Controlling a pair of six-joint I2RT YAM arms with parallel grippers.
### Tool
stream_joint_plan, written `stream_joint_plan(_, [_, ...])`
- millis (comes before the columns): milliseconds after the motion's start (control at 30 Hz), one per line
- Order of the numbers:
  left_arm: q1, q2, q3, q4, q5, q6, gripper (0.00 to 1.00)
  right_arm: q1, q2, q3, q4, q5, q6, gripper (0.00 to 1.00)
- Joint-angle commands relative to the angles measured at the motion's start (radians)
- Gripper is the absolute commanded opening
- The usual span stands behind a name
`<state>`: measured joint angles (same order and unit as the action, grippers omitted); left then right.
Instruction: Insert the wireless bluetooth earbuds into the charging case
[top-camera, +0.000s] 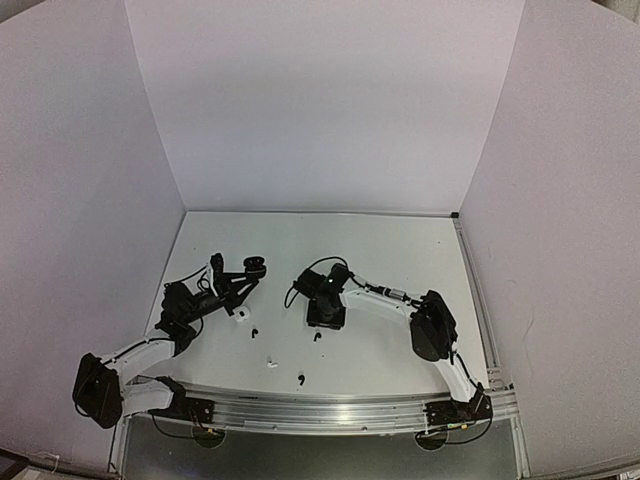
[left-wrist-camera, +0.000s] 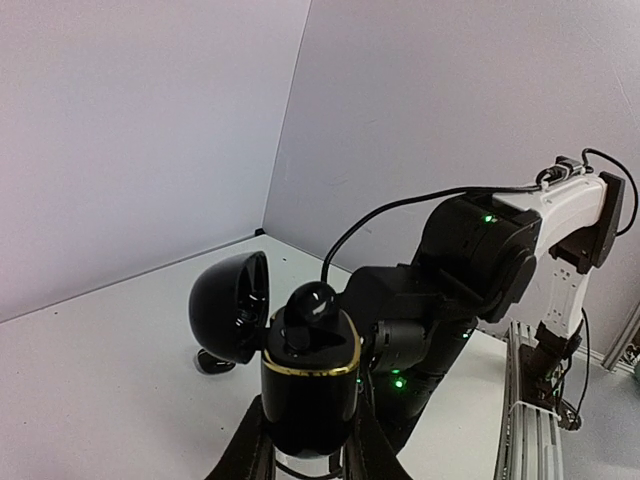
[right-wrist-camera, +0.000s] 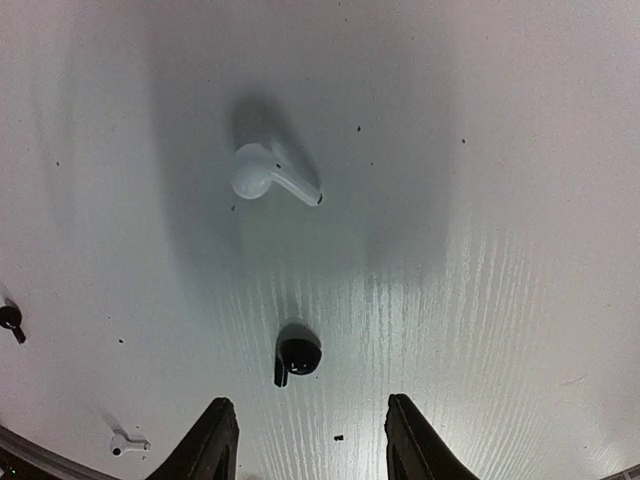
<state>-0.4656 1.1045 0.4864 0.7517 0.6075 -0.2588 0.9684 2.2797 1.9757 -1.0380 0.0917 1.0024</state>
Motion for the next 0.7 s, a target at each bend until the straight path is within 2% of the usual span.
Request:
stream_joint_plan(0, [0.0,-0.034,-0.003,0.062,-0.006,0.007,0.0,0.008,0.068,0.058,-0.031,-0.019,0.044,0.45])
stream_joint_plan(133, [-0.001,-0.024,0.001,0.081,-0.005,0.002,0.0,0.008,0.114,0.099,-0.037,-0.014,0.056,0.44])
stream_joint_plan(400, [-0.001,0.019,0.003,0.14,0.003,-0.022,0.0,0.007,0.134,0.081,-0.044,-0.002,0.075,0.33])
stream_joint_plan(667, [-0.001,0.045,0.007,0.174,0.011,-0.027,0.0,0.007,0.146,0.077,-0.049,-0.021,0.08,0.3])
